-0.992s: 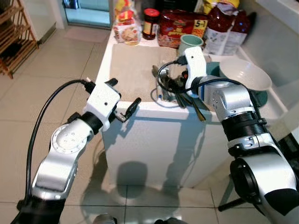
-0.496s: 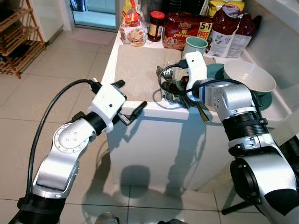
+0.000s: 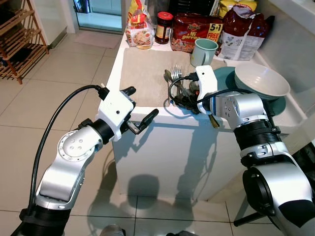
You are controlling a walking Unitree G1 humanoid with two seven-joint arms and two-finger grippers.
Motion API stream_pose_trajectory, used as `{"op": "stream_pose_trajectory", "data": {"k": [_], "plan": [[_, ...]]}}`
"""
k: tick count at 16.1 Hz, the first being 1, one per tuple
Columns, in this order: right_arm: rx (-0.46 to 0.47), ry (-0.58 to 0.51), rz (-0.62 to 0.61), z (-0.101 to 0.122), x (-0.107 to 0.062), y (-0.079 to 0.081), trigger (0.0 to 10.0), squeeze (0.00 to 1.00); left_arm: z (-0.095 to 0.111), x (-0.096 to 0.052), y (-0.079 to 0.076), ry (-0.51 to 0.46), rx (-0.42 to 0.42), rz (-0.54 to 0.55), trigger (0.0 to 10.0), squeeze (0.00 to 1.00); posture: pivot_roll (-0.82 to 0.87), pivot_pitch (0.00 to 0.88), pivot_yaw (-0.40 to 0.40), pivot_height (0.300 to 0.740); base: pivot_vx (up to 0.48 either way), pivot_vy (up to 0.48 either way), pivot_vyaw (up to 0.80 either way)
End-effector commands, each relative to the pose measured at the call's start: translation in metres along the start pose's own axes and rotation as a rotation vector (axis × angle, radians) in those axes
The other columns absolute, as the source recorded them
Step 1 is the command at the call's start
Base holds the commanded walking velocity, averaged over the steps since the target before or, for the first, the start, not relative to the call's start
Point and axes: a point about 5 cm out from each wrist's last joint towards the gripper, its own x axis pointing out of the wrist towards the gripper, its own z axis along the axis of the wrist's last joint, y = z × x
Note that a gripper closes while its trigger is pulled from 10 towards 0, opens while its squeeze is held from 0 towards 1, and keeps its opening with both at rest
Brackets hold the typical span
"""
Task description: Setting the table
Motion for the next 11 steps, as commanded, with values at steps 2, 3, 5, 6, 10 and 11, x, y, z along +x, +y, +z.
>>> {"op": "stream_pose_trajectory", "data": {"k": [2,3,5,6,10,11], "plan": [[-0.016,0.02,-0.013,-0.0011,0.0013,-0.0015,0.0,0.0,0.0005,-0.0027,-0.0012,0.01,0.002,0.0,10.0,0.0,0.17,0.0,-0.128,0.74,0.0,0.0,0.0],[-0.021,0.019,-0.015,-0.0007,0.0013,-0.0008,0.0,0.0,0.0001,-0.004,0.0004,0.013,0.003,0.006,10.0,0.0,0.17,0.0,-0.127,0.74,0.0,0.0,0.0],[-0.027,0.012,-0.017,0.002,0.0004,-0.0011,0.0,0.0,0.0001,-0.0045,0.0013,0.014,0.006,0.008,10.0,0.0,0.17,0.0,-0.126,0.74,0.0,0.0,0.0],[-0.029,0.01,-0.018,0.0028,0.0002,-0.0017,0.0,0.0,0.0004,-0.0044,0.0017,0.014,0.007,0.009,10.0,0.0,0.17,0.0,-0.126,0.74,0.0,0.0,0.0],[-0.03,0.006,-0.021,0.0036,0.0001,-0.0026,0.0,0.0,0.0007,-0.0039,0.0036,0.016,0.011,0.013,10.0,0.0,0.17,0.0,-0.122,0.74,0.0,0.0,0.0],[-0.028,0.006,-0.022,0.0029,0.0001,-0.0031,0.0,0.0,0.0008,-0.0036,0.0042,0.016,0.012,0.015,10.0,0.0,0.17,0.0,-0.122,0.74,0.0,0.0,0.0]]}}
